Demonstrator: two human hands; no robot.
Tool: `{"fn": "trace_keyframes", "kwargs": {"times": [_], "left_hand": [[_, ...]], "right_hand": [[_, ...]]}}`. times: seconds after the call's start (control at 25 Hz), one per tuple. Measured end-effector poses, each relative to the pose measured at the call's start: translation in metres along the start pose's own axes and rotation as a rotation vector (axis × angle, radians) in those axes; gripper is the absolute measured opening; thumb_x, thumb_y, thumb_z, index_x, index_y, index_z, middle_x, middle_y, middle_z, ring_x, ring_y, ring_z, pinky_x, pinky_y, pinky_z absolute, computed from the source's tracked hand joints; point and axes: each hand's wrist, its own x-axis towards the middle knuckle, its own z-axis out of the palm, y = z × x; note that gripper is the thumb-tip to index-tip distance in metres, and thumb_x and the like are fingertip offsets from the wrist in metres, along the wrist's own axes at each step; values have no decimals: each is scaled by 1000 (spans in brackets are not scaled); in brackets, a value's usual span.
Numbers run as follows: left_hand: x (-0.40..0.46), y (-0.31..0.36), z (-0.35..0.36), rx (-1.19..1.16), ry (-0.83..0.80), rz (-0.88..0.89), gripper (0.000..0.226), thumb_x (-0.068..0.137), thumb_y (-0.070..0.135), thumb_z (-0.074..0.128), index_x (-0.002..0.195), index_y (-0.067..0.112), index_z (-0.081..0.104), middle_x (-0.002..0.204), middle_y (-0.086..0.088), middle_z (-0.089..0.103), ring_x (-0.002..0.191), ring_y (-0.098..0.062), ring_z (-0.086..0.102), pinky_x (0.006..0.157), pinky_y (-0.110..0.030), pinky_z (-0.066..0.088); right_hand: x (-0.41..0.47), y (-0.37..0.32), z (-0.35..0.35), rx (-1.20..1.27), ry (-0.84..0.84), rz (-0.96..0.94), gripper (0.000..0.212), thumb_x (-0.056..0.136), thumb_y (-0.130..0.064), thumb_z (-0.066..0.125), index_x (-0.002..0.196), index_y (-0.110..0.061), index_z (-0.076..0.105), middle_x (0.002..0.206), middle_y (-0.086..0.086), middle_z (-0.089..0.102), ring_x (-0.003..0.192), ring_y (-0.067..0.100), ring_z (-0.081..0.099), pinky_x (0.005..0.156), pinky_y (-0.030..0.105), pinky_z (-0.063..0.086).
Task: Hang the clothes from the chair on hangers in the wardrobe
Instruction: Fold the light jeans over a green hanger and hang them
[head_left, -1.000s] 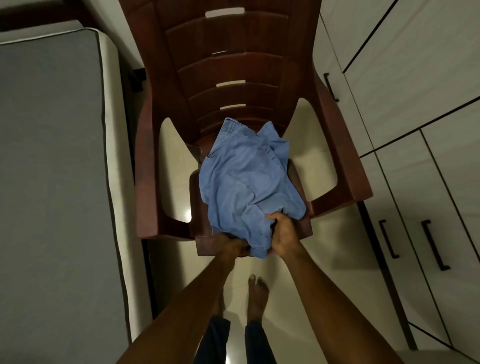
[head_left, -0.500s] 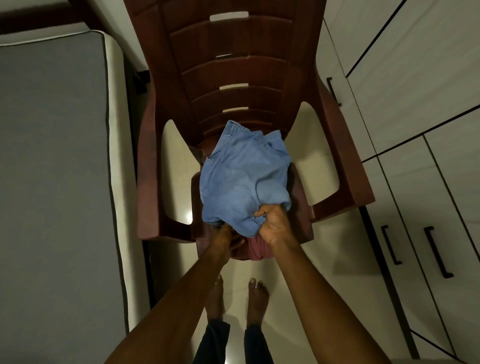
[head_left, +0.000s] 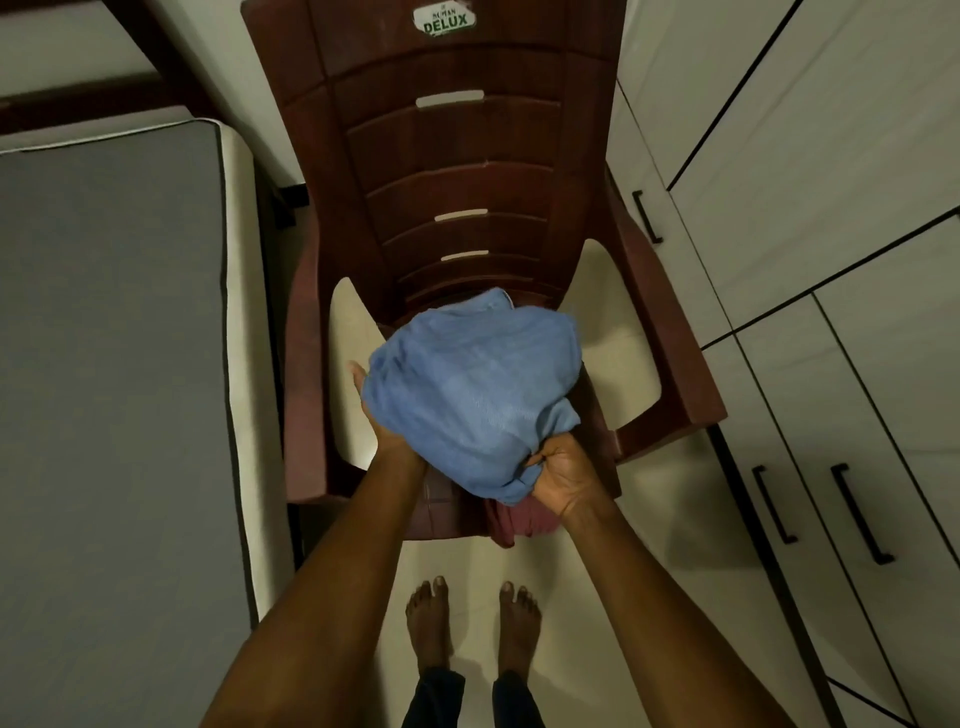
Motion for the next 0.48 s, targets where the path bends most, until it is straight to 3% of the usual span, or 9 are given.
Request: {"fn": "trace_keyframes", "kwargs": {"times": [0.04,0.08,0.12,0.2,0.24,0.32,0.4,0.48], "left_hand": [[8,1,5,112,137,167,35,102,57,41,121,32,56,111,-4,67,101,-19,65,99,-28,48],[11,3,15,169,334,308,23,104,54,38,112,40,54,93,-2,67,92,-19,65,99,-32,46],[15,0,24,318,433,391,17,105,52,36,107,44,50,81,1,65,83,-17,63,97,-32,44],[8,6,34,458,530,472,12,100,33,55,99,25,63,69,-1,65,72,-19,62,92,-33,45],[-5,6,27,517,497,499,13,96,24,62,92,14,69,65,-5,66,69,-23,63,89,-36,48],[-15,26,16,531,411,533,29,100,20,53,92,4,75,61,-9,65,64,-27,63,81,-38,56],[-5,45,14,298,300,539,44,100,22,40,91,-2,76,55,-12,62,59,-31,63,72,-37,60],[7,48,15,100,303,526,37,91,21,45,95,-1,75,52,-8,59,52,-28,61,67,-32,54]], "right_hand": [[1,0,-1,4,20,-9,50,107,-4,35,74,-14,71,66,-1,68,58,6,66,51,16,52],[-2,0,2,15,42,-9,43,107,-8,38,81,-13,71,73,0,72,66,8,70,58,18,56],[-3,0,2,14,62,-4,38,108,-10,39,87,-12,71,79,1,74,72,9,72,64,20,58],[0,1,-4,16,108,-11,33,109,-11,39,96,-11,70,89,2,76,84,11,73,73,23,59],[3,2,-8,-13,125,-23,32,108,-10,40,99,-11,70,94,3,75,90,15,72,78,25,59],[13,4,-21,-114,230,-25,28,99,-3,44,96,-11,70,94,8,71,95,23,65,83,30,53],[14,11,-40,-137,330,63,23,93,-6,47,104,-12,67,102,9,71,99,26,64,89,40,51],[9,23,-59,-30,331,107,25,97,-18,51,120,-17,62,124,13,68,112,31,65,99,49,49]]}}
